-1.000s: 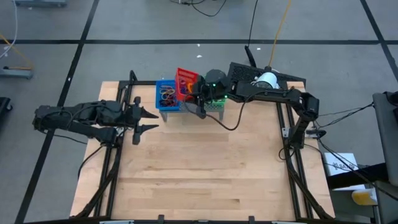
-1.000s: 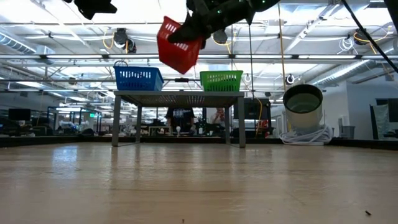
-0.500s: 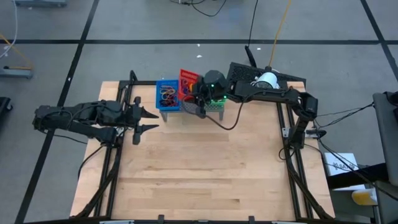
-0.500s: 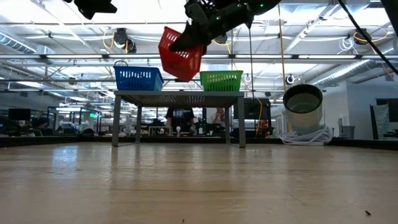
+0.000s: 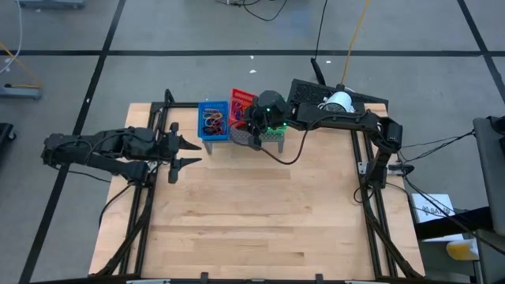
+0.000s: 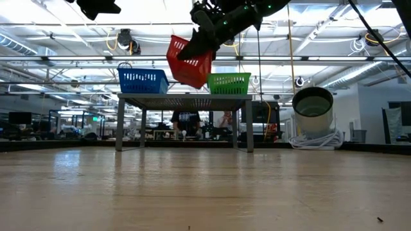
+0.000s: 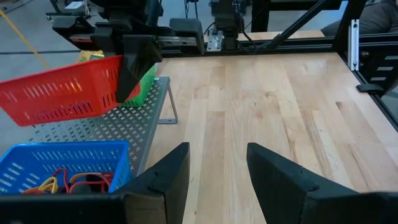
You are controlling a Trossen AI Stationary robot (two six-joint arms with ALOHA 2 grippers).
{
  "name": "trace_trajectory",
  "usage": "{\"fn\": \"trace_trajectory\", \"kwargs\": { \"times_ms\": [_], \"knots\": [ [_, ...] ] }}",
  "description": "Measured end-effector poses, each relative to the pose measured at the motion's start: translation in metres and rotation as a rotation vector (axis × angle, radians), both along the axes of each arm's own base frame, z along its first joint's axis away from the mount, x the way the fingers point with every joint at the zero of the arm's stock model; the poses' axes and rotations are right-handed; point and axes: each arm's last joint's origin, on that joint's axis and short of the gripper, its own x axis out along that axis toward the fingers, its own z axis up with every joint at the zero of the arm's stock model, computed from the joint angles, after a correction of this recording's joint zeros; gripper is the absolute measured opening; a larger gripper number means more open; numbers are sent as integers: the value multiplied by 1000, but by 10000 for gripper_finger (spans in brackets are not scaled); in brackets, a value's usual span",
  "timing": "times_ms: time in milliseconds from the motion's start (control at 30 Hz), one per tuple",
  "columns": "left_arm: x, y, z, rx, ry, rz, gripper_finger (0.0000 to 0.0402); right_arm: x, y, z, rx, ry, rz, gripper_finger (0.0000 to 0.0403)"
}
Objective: Pick & Place Office Desk Supplies
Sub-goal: Put the red basket on the shelf
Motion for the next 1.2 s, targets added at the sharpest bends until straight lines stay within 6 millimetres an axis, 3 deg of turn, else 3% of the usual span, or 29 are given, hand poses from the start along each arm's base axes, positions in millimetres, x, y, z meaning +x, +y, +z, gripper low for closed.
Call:
{"fn": "trace_trajectory", "kwargs": {
  "times_ms": [1000,1200],
  "knots": [
    [0,0,0,-8,-1,4,170,1,10,-4,12,40,23,0],
    [0,0,0,-8,-1,4,170,5,8,-15,23,77,23,0]
  ]
}}
